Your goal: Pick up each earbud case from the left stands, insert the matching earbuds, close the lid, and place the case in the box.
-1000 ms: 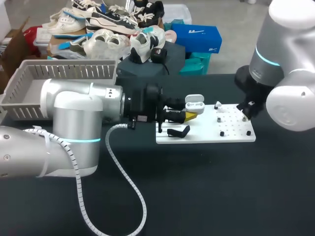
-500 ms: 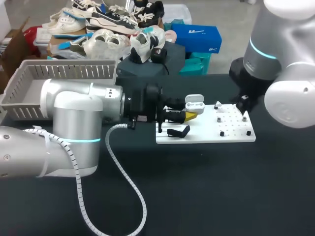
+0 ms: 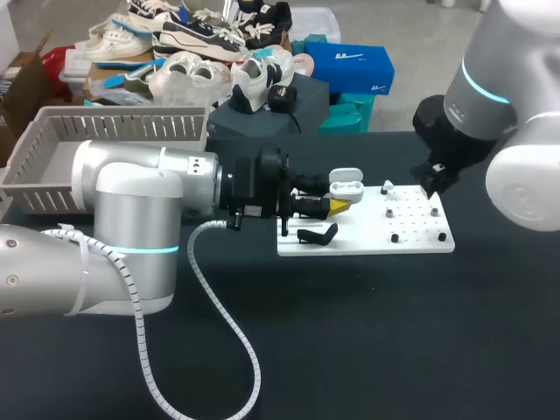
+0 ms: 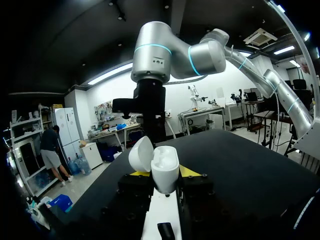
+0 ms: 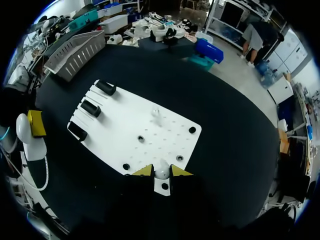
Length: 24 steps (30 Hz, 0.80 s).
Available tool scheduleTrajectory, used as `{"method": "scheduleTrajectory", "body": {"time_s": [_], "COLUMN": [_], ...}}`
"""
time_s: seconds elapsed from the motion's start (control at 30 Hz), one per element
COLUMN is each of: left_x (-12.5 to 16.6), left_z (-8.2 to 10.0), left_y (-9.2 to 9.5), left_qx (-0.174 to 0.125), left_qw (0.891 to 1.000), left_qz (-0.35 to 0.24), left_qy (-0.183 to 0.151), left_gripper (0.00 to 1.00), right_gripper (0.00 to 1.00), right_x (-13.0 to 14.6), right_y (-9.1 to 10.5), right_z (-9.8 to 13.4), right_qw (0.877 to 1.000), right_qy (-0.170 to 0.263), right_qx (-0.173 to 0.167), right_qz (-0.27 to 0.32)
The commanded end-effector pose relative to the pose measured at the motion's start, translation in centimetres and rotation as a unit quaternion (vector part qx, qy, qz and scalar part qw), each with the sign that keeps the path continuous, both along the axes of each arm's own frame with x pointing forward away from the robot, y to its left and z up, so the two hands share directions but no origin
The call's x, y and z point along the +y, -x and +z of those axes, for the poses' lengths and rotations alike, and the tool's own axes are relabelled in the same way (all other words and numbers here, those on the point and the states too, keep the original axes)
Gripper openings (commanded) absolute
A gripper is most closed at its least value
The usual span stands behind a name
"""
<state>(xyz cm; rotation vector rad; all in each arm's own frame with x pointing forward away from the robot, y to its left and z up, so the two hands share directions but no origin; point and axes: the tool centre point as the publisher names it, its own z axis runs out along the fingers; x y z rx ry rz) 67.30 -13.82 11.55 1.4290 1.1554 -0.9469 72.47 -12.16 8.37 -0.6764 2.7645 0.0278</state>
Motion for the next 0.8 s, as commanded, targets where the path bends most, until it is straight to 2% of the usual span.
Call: {"method": "scheduleTrajectory", "body": {"time_s": [0.03,0.2,0.3,0.8], "left_x": [0.0,0.0,0.0,0.0], "left_z": [0.0,0.0,0.0,0.0], "left_y": [-0.1,-0.1,-0.1,-0.1], "left_qx": [0.0,0.0,0.0,0.0], "left_qw": [1.0,1.0,1.0,1.0], "left_qz": [-0.001,-0.001,-0.001,-0.001], "left_qy": [-0.001,-0.001,-0.001,-0.001], "left_gripper": [0.0,0.0,0.0,0.0], "right_gripper": [0.0,0.0,0.0,0.0], "right_x": [-0.2,-0.7,-0.4,0.1], "right_y": [0.2,-1.1,-1.4,-0.3], "right_z": [1.4,2.1,1.8,1.4], "right_qw": [1.0,1.0,1.0,1.0], "right_qy": [0.006,0.004,0.006,0.004], "right_qx": [-0.002,-0.005,0.001,0.005], "right_qz": [-0.002,0.018,0.025,-0.002]}}
